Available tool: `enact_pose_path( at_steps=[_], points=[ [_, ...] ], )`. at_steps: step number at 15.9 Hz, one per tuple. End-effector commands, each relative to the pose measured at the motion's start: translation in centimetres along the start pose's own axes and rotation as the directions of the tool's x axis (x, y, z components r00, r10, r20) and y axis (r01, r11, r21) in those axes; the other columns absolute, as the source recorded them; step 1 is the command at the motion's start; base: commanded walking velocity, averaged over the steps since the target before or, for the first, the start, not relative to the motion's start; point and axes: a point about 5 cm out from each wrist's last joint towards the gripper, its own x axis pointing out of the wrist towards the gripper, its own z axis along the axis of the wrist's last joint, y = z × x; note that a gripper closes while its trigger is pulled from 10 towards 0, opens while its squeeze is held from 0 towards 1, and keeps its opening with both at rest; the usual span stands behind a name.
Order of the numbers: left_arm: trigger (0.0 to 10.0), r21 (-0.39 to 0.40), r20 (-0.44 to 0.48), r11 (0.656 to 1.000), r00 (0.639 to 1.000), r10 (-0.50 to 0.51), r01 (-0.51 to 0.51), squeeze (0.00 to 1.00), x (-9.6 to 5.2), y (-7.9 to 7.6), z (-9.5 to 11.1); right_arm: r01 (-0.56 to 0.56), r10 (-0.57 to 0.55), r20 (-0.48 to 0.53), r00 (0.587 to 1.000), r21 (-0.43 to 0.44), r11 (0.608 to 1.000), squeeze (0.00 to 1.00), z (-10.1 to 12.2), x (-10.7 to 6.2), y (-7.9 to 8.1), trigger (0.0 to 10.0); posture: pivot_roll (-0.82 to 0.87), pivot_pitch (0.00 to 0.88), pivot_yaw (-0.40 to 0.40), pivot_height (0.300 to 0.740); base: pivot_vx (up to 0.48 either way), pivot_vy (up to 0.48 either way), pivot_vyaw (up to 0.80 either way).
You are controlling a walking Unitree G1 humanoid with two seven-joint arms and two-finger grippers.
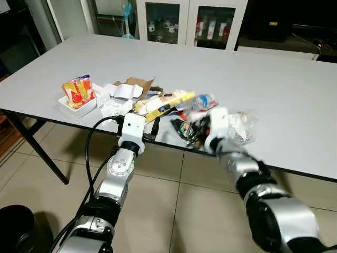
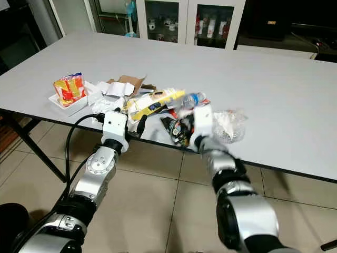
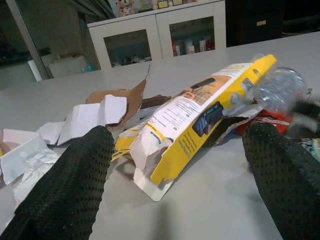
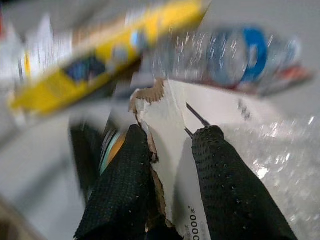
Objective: Picking trash to rubbish bin
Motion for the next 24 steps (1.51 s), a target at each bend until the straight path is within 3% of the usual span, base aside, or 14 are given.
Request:
enact_pose_path(
  at_steps=[1,8,13,16,17,18,21,23,24],
  points=[
    [10.0,0.003,0.007,1.0,1.0,-0.005,0.005,0.0,0.1,-0.2,0.2,0.006,-0.008,0.086,0.996,0.028,1.0,0.0,2.1,0.2,-0.5,10.0,0.02,0.003,0.008,0.74,0.0,0.0,0.0],
    [10.0,0.002,0.01,1.0,1.0,-0.003,0.003,0.0,0.1,-0.1,0.3,-0.001,-0.033,0.289,0.957,0.117,0.993,0.0,6.8,0.2,-1.2,10.0,0.02,0.006,0.011,0.74,0.0,0.0,0.0],
    [10.0,0.001,0.012,1.0,1.0,-0.007,0.007,0.0,0.1,-0.2,0.4,0.0,-0.046,0.36,0.932,0.127,0.992,0.0,8.8,0.0,-1.4,10.0,0.02,0.007,0.013,0.74,0.0,0.0,0.0],
    [10.0,0.001,0.012,1.0,1.0,-0.009,0.009,0.0,0.1,-0.3,0.4,0.016,-0.044,0.351,0.935,0.081,0.997,0.0,8.7,0.0,-1.4,10.0,0.02,0.007,0.012,0.74,0.0,0.0,0.0],
    [10.0,0.0,0.012,1.0,1.0,-0.008,0.008,0.0,0.2,-0.3,0.4,0.016,-0.045,0.35,0.936,0.083,0.996,0.09,8.6,0.0,-1.4,10.0,0.02,0.007,0.011,0.74,0.0,0.0,0.0],
    [10.0,0.0,0.012,1.0,1.0,-0.007,0.007,0.0,0.2,-0.3,0.4,0.009,-0.042,0.347,0.937,0.095,0.995,1.0,8.3,0.0,-1.3,10.0,0.02,0.008,0.011,0.74,0.0,0.0,0.0],
    [10.0,0.001,0.011,1.0,1.0,-0.006,0.006,0.0,0.1,-0.1,0.3,0.048,-0.057,0.327,0.943,0.036,0.998,1.0,7.8,-0.1,-1.2,10.0,0.02,0.006,0.014,0.74,0.0,0.0,0.0],
    [10.0,0.001,0.011,1.0,1.0,-0.007,0.007,0.0,0.1,-0.2,0.3,0.077,-0.048,0.342,0.938,-0.071,0.994,1.0,7.6,-0.4,-0.8,10.0,0.01,0.007,0.015,0.74,0.0,0.0,0.0],
    [10.0,0.001,0.011,1.0,1.0,-0.008,0.008,0.0,0.1,-0.2,0.3,0.077,-0.044,0.344,0.938,-0.082,0.994,1.0,7.4,-0.5,-0.7,10.0,0.01,0.007,0.015,0.74,0.0,0.0,0.0]
  ],
)
